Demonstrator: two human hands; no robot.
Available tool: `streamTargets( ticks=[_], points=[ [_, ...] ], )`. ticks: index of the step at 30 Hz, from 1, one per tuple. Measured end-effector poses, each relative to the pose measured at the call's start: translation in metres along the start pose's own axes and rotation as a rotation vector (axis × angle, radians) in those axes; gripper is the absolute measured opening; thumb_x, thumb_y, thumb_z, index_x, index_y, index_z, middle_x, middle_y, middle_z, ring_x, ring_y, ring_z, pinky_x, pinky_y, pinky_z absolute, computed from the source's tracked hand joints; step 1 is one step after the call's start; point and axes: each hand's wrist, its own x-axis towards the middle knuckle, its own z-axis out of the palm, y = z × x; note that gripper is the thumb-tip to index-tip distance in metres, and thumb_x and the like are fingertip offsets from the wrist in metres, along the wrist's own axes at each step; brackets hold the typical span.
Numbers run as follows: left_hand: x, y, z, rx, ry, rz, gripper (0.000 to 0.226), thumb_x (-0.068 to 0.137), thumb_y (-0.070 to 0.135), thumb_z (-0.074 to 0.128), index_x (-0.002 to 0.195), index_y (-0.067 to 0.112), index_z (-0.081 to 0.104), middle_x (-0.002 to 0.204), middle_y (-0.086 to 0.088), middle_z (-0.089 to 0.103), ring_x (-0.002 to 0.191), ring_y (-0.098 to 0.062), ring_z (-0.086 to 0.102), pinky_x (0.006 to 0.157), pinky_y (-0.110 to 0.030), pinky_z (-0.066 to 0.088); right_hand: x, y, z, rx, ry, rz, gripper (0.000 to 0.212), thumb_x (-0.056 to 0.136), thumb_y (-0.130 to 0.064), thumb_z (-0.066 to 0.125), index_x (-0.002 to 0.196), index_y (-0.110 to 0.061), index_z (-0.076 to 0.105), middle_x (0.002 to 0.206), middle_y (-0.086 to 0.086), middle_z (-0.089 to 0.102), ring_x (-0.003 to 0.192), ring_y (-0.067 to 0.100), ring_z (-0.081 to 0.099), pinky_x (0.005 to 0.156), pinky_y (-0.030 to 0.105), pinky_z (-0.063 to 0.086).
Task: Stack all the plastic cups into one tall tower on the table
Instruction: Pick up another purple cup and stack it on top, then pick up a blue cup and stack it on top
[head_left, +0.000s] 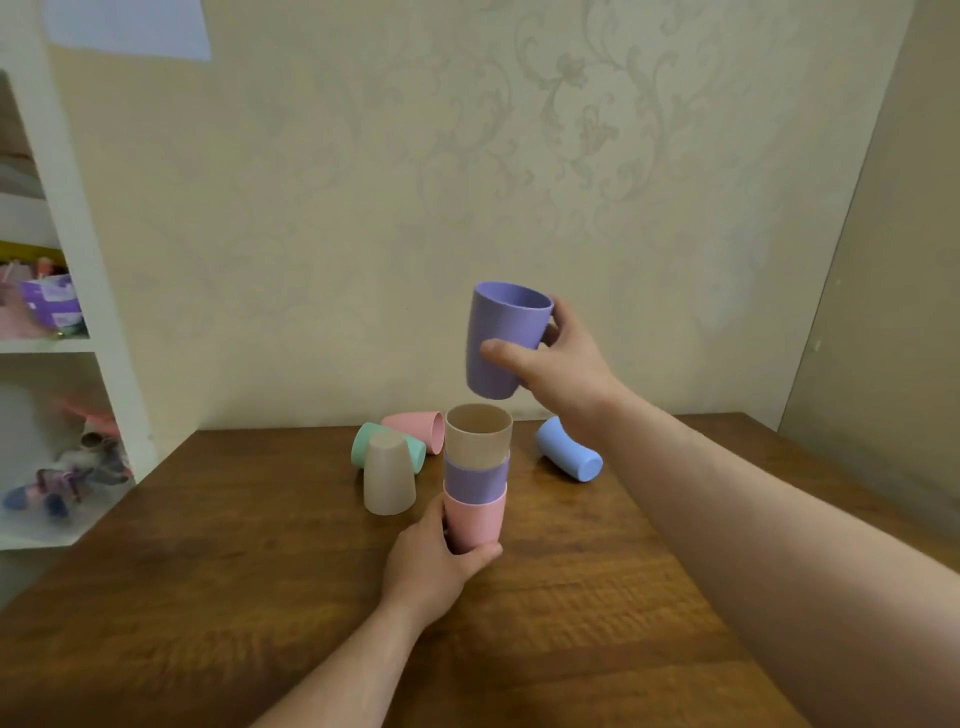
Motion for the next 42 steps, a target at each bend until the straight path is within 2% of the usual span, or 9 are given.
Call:
streamTargets(
  ticks=[2, 8, 15, 26, 30, 33, 36, 38, 42],
  points=[
    [0.0, 0.0, 0.001, 0.013, -0.003, -0.004, 0.088, 0.076, 0.065, 0.087, 0.149, 0.036, 0.047, 0.142, 0.016, 0.064, 0.123, -0.009, 0.064, 0.102, -0.029, 0.053, -0.003, 0.006, 0.011, -0.018, -0.033, 0.003, 0.063, 0.083, -0.017, 0.092, 0.133, -0.029, 0.054, 0.124, 0.004, 0.072, 0.1, 0.015, 0.074, 0.071, 0.025, 0.063],
    [0.001, -0.002, -0.001, 0.0, -0.006, -0.024, 0.082, 0.077, 0.064, 0.085, 0.146, 0.037, 0.048, 0.136, 0.017, 0.066, 0.117, -0.007, 0.064, 0.097, -0.027, 0.054, -0.007, 0.044, 0.027, -0.063, -0.05, 0.072, 0.073, 0.077, -0.019, 0.095, 0.135, -0.032, 0.052, 0.121, -0.001, 0.073, 0.108, 0.022, 0.077, 0.093, 0.05, 0.067],
    [0.006, 0.0, -0.002, 0.016, -0.036, -0.079, 0.079, 0.076, 0.066, 0.084, 0.142, 0.038, 0.051, 0.128, 0.017, 0.066, 0.111, -0.01, 0.064, 0.09, -0.026, 0.054, -0.019, 0.069, 0.03, -0.026, -0.099, 0.127, 0.07, 0.082, -0.018, 0.093, 0.138, -0.029, 0.053, 0.122, -0.003, 0.073, 0.108, 0.019, 0.077, 0.087, 0.04, 0.067],
    [0.027, 0.008, -0.015, 0.106, -0.144, -0.059, 0.075, 0.069, 0.064, 0.089, 0.13, 0.04, 0.053, 0.117, 0.017, 0.069, 0.107, -0.012, 0.067, 0.09, -0.035, 0.058, -0.018, 0.088, 0.023, 0.033, -0.177, 0.166, 0.09, 0.084, -0.024, 0.095, 0.156, -0.034, 0.041, 0.135, -0.009, 0.07, 0.109, 0.006, 0.077, 0.087, 0.029, 0.063],
    [0.035, 0.006, -0.009, 0.096, -0.092, -0.033, 0.077, 0.066, 0.063, 0.09, 0.131, 0.041, 0.055, 0.116, 0.018, 0.072, 0.106, -0.011, 0.069, 0.092, -0.036, 0.059, -0.018, 0.1, -0.011, -0.152, -0.397, 0.129, 0.109, 0.088, -0.024, 0.087, 0.171, -0.045, 0.019, 0.15, -0.018, 0.056, 0.117, 0.015, 0.07, 0.086, 0.013, 0.057],
    [0.042, 0.006, 0.0, 0.137, -0.049, -0.023, 0.082, 0.07, 0.061, 0.09, 0.138, 0.035, 0.053, 0.125, 0.014, 0.071, 0.11, -0.014, 0.069, 0.091, -0.03, 0.055, -0.009, 0.117, -0.039, -0.371, -0.228, 0.156, 0.12, 0.071, -0.049, 0.094, 0.169, -0.045, 0.026, 0.151, -0.006, 0.048, 0.128, 0.02, 0.058, 0.1, 0.026, 0.051],
    [0.052, 0.005, 0.009, 0.143, 0.0, -0.034, 0.088, 0.071, 0.062, 0.09, 0.144, 0.032, 0.051, 0.13, 0.011, 0.07, 0.114, -0.016, 0.069, 0.089, -0.027, 0.052, 0.014, 0.152, -0.063, -0.645, 0.063, 0.118, 0.074, 0.087, -0.033, 0.087, 0.154, -0.03, 0.055, 0.13, 0.0, 0.059, 0.124, 0.025, 0.061, 0.099, 0.035, 0.047],
    [0.057, 0.002, 0.013, 0.155, 0.036, -0.037, 0.089, 0.07, 0.064, 0.089, 0.143, 0.031, 0.051, 0.131, 0.01, 0.071, 0.115, -0.017, 0.069, 0.089, -0.028, 0.052, 0.03, 0.168, -0.071, -0.817, 0.11, 0.122, 0.055, 0.092, -0.028, 0.073, 0.146, -0.026, 0.061, 0.128, 0.003, 0.06, 0.126, 0.03, 0.058, 0.095, 0.037, 0.046],
    [0.057, -0.001, 0.017, 0.151, 0.045, -0.034, 0.085, 0.074, 0.063, 0.089, 0.143, 0.031, 0.051, 0.133, 0.011, 0.069, 0.116, -0.015, 0.068, 0.091, -0.027, 0.052, 0.052, 0.185, -0.065, -1.134, 0.014, 0.247, 0.07, 0.093, -0.048, 0.069, 0.157, -0.032, 0.044, 0.151, 0.008, 0.048, 0.139, 0.035, 0.042, 0.107, 0.049, 0.047]
  ],
)
